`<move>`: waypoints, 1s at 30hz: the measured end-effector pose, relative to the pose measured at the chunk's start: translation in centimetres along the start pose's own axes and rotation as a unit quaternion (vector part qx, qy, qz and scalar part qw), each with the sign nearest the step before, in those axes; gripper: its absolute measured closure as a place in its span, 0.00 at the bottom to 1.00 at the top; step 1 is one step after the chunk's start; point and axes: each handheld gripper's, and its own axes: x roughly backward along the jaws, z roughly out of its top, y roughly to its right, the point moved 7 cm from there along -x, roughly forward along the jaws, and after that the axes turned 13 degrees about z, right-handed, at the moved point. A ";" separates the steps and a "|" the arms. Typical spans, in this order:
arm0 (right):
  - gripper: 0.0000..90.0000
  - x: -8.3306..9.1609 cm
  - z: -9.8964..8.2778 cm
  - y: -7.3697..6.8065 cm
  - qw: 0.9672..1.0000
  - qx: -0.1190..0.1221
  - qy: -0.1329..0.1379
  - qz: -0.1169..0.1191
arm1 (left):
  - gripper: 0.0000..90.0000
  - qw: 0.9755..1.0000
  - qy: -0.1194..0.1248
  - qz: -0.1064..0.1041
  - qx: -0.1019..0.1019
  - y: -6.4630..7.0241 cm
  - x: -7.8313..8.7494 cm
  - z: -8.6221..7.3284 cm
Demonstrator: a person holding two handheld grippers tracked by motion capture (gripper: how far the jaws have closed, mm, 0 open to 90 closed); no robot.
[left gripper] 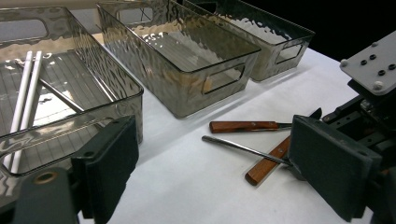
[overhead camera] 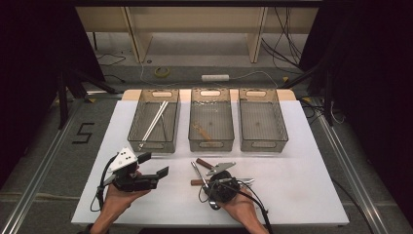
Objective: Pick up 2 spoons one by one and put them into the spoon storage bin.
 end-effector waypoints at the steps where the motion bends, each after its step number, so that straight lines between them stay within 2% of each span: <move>1: 0.85 -0.1 0.0 0.0 1.000 -0.002 0.001 0.000 | 0.18 1.000 0.000 0.000 0.000 0.0 0.0 0.0; 3: 0.86 -0.1 0.1 0.1 1.000 -0.002 0.001 0.001 | 0.18 1.000 -0.001 -0.001 0.000 0.0 0.0 0.0; 10: 0.91 -0.3 0.4 0.3 1.000 -0.025 0.006 0.007 | 0.18 1.000 -0.002 -0.002 0.000 0.1 0.0 0.0; 22: 0.95 -0.2 0.4 0.2 0.999 -0.036 0.010 0.015 | 0.18 1.000 -0.003 -0.003 -0.002 0.1 0.0 0.0; 30: 0.98 0.2 0.5 0.6 0.999 -0.031 0.011 0.003 | 0.18 1.000 -0.001 -0.003 -0.003 0.1 0.0 0.0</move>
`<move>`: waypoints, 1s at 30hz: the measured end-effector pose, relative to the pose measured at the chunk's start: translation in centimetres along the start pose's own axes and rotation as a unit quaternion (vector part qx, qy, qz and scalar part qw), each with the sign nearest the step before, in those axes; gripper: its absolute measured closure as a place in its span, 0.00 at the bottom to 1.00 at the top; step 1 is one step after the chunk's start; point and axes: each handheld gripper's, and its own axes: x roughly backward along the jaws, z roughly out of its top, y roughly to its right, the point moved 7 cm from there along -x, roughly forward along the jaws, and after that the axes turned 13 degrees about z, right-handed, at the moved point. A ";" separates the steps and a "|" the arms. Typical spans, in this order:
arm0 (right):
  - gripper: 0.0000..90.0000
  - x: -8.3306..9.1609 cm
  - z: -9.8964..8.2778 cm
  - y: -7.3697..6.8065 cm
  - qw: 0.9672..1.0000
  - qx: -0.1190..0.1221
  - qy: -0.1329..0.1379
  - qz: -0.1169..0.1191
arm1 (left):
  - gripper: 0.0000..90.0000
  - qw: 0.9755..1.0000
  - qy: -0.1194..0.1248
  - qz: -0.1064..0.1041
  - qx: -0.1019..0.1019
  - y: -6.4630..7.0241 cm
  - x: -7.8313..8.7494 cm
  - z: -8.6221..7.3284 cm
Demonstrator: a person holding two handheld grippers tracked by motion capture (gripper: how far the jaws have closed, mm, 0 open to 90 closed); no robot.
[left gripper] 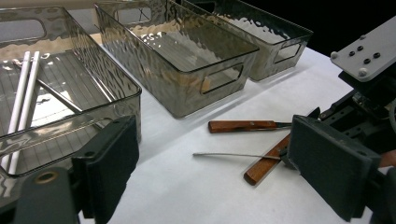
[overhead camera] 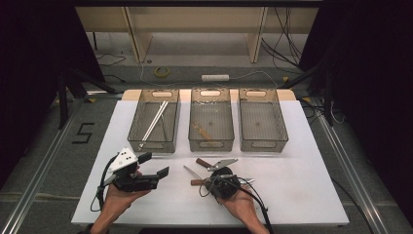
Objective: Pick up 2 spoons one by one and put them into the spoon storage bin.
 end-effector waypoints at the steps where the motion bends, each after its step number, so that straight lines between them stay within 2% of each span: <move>1: 1.00 0.1 0.0 0.1 1.000 -0.002 0.000 -0.002 | 0.18 1.000 0.000 -0.001 0.000 0.0 0.0 0.0; 6: 1.00 0.2 -0.1 0.3 1.000 -0.006 -0.001 0.004 | 0.18 1.000 0.001 0.001 -0.001 0.0 0.0 0.0; 9: 1.00 0.4 0.0 0.3 1.000 0.005 -0.001 0.003 | 0.18 1.000 0.001 0.001 0.000 0.0 0.0 0.0; 14: 1.00 1.2 0.3 0.4 1.000 0.008 0.005 0.004 | 0.18 1.000 0.003 0.002 0.001 0.0 0.1 0.1; 23: 1.00 3.8 1.4 1.1 0.999 0.011 0.046 0.005 | 0.18 1.000 0.007 0.000 0.006 0.0 0.1 0.2; 30: 1.00 6.5 2.9 2.4 0.996 0.011 0.083 0.000 | 0.18 1.000 0.010 0.002 0.011 -0.2 0.1 0.2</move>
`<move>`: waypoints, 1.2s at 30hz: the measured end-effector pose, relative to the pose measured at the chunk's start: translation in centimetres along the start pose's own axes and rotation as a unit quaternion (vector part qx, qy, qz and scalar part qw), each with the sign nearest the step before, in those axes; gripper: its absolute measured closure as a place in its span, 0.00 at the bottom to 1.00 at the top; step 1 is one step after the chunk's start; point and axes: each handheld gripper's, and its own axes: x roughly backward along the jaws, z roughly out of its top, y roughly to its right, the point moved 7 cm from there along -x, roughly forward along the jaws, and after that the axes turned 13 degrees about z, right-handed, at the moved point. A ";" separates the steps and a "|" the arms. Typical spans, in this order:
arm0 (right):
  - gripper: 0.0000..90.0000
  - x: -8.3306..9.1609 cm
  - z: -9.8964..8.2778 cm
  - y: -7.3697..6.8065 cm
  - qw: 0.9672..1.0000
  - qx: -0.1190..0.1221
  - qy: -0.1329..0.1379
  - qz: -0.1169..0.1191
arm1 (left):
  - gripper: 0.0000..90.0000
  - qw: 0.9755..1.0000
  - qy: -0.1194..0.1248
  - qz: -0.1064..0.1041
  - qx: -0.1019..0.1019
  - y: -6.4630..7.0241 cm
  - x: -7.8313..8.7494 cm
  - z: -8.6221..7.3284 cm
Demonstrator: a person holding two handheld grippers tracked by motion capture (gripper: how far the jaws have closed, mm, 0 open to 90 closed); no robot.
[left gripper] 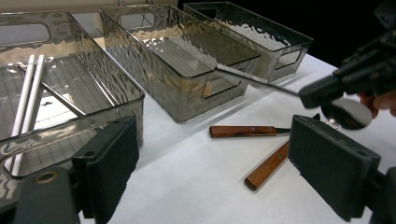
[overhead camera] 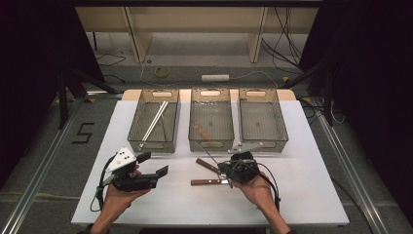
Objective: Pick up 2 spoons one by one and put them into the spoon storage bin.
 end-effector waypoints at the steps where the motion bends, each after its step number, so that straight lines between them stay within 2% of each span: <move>1: 1.00 0.3 0.3 0.2 1.000 -0.001 0.003 -0.002 | 0.18 1.000 0.000 0.000 0.000 0.0 0.0 0.0; 11: 1.00 1.4 3.0 1.5 0.999 -0.002 0.035 -0.009 | 0.18 1.000 0.000 -0.001 0.003 0.0 0.0 0.0; 21: 1.00 1.4 5.8 3.1 0.999 -0.006 0.048 -0.026 | 0.18 1.000 0.003 -0.002 0.003 -0.1 0.0 0.1; 36: 1.00 0.4 9.5 5.8 0.997 -0.023 0.056 -0.047 | 0.18 1.000 0.004 -0.002 0.005 -0.1 0.1 0.1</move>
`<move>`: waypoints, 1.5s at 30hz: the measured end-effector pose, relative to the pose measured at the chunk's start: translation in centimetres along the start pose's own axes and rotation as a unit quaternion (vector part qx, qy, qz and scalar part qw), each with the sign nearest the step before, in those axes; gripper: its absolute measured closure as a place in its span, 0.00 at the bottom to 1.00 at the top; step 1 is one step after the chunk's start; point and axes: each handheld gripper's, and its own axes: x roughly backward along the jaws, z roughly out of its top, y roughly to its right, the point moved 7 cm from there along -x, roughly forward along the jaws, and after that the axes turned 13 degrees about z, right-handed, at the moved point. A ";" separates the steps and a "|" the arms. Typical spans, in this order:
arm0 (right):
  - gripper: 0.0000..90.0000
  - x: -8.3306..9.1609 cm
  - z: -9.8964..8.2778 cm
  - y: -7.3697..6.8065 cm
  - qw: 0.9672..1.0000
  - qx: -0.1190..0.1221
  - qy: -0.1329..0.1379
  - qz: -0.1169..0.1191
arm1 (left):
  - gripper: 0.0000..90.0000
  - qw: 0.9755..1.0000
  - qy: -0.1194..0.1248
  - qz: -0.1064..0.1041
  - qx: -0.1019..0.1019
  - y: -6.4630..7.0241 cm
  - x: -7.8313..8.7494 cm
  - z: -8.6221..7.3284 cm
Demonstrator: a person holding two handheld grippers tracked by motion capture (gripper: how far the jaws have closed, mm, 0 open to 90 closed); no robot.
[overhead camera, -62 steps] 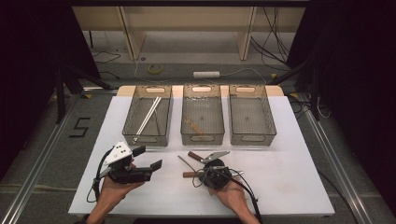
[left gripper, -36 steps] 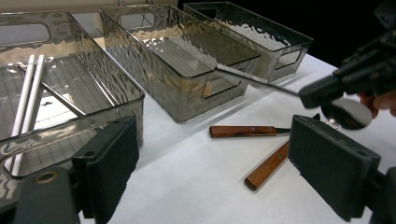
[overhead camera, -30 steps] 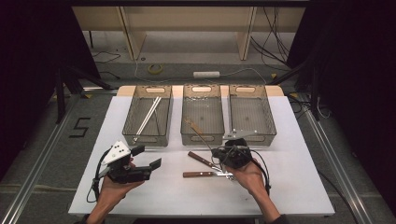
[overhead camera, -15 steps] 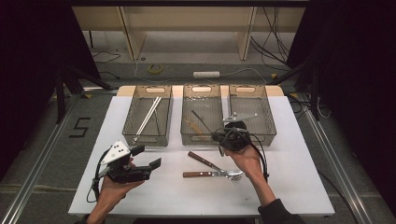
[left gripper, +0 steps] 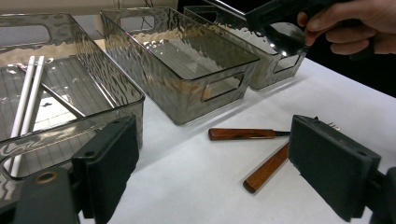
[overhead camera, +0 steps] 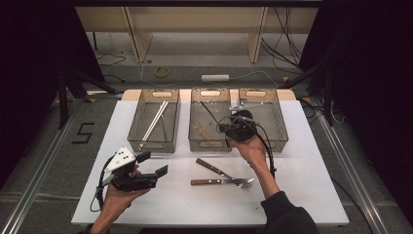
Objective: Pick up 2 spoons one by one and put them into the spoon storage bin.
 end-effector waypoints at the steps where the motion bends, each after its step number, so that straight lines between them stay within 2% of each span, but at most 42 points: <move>1: 1.00 -0.1 0.2 0.1 1.000 -0.002 0.001 -0.001 | 0.18 1.000 0.000 0.000 0.000 0.0 0.0 0.0; 12: 1.00 -1.2 2.0 1.5 1.000 -0.017 0.003 -0.016 | 0.18 1.000 0.002 0.001 0.004 0.0 0.0 0.0; 21: 1.00 -3.1 2.6 2.7 0.999 -0.027 -0.010 -0.033 | 0.18 1.000 0.003 0.000 0.005 0.0 0.0 0.1; 28: 1.00 -4.2 2.5 3.6 0.998 -0.045 -0.016 -0.042 | 0.18 1.000 0.003 -0.001 0.005 0.0 0.1 0.0; 45: 1.00 -6.1 1.7 4.9 0.996 -0.058 -0.033 -0.066 | 0.18 1.000 0.003 -0.003 0.002 0.1 0.0 0.1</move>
